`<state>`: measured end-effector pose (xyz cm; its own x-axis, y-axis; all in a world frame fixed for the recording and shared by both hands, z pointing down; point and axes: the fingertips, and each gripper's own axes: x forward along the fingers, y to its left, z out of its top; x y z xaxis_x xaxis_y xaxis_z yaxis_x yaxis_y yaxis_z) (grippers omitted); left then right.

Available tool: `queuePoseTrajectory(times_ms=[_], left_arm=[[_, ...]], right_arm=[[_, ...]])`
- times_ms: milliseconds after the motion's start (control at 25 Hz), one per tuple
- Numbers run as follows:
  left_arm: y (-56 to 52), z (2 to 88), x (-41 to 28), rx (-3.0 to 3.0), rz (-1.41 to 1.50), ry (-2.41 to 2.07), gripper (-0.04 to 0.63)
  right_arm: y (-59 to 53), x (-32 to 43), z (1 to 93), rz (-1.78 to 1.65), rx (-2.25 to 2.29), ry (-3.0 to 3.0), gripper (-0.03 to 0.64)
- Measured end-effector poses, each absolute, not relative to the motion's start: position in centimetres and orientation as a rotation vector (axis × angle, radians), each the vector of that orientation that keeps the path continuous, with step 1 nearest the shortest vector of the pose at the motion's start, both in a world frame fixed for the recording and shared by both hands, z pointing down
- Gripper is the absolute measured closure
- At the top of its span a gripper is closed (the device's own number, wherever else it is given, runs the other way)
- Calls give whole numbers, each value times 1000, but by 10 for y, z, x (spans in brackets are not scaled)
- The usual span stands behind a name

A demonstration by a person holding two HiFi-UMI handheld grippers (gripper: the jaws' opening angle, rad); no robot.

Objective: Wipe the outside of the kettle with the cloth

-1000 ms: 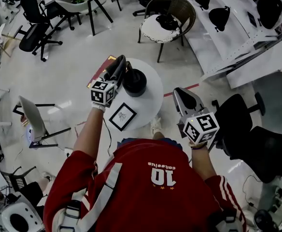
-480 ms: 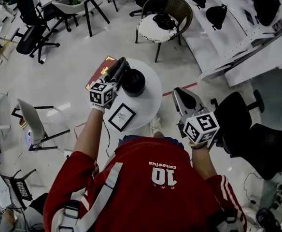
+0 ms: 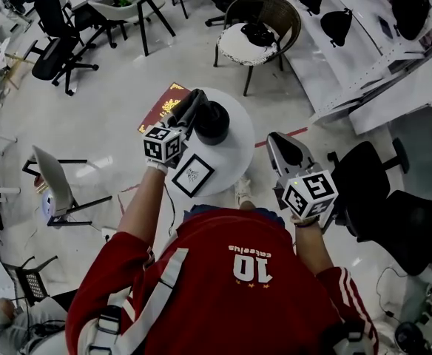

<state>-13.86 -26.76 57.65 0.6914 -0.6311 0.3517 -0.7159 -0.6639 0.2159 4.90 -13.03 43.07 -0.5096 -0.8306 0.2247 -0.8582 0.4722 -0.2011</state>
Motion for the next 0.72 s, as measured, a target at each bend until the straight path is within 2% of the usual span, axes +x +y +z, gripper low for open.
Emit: queuePoseTrajectory(times_ms=[720], left_arm=[[-228,581,-135,2476,284,-1089,548]], right_arm=[[-117,66,425,447,1463,-2647,583]])
